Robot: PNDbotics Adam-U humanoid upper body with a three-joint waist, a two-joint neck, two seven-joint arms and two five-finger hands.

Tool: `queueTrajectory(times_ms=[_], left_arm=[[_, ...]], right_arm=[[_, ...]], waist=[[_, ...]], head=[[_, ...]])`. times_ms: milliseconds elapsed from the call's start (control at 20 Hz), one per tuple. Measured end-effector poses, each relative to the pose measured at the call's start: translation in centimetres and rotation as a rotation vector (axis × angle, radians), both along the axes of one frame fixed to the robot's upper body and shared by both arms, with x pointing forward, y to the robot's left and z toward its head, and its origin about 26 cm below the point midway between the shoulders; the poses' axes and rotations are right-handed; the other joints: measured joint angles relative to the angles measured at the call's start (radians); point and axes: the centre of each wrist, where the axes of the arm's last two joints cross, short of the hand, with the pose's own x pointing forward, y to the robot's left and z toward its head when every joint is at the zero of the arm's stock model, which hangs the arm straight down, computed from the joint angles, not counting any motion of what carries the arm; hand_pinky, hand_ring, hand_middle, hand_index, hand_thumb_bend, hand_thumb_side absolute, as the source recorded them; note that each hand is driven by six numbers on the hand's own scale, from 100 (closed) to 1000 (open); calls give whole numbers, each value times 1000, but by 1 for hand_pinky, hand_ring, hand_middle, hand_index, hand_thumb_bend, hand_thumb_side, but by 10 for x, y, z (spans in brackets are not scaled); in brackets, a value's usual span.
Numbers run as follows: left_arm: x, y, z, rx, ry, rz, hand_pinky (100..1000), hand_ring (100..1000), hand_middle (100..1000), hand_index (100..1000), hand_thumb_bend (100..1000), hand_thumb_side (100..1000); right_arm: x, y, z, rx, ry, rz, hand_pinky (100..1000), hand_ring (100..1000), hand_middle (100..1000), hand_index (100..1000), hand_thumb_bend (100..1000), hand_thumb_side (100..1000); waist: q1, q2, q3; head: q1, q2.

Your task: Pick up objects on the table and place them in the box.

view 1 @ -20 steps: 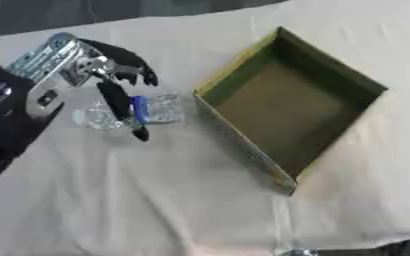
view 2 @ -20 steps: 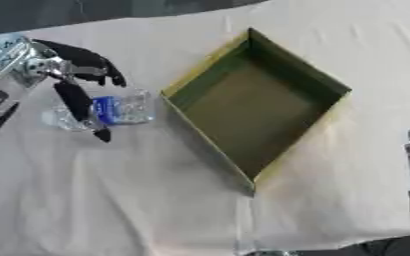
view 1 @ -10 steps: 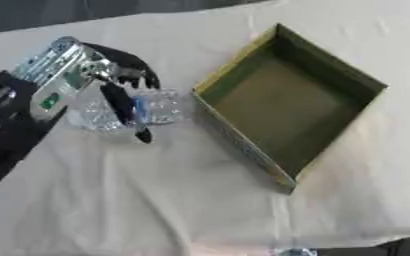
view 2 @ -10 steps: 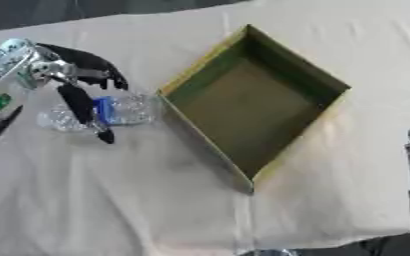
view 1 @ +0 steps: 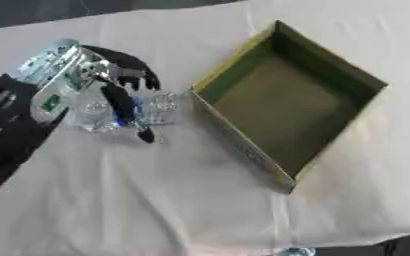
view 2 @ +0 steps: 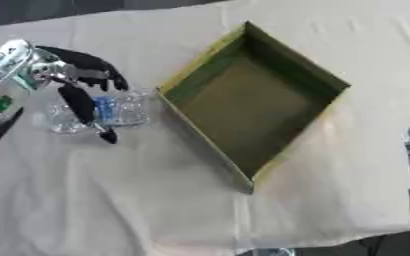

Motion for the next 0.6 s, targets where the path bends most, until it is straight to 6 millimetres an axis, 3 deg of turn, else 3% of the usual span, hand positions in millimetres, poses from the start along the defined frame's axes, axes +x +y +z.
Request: queueTrajectory(times_ms=[600], left_arm=[[0, 8, -3, -21, 9, 46, 713, 778, 815, 911, 773, 542]], right_arm=[[0, 0, 0, 3, -5, 7, 686, 754, 754, 847, 100, 1000]], waist=[[-6, 6, 0]], head=[[0, 0]])
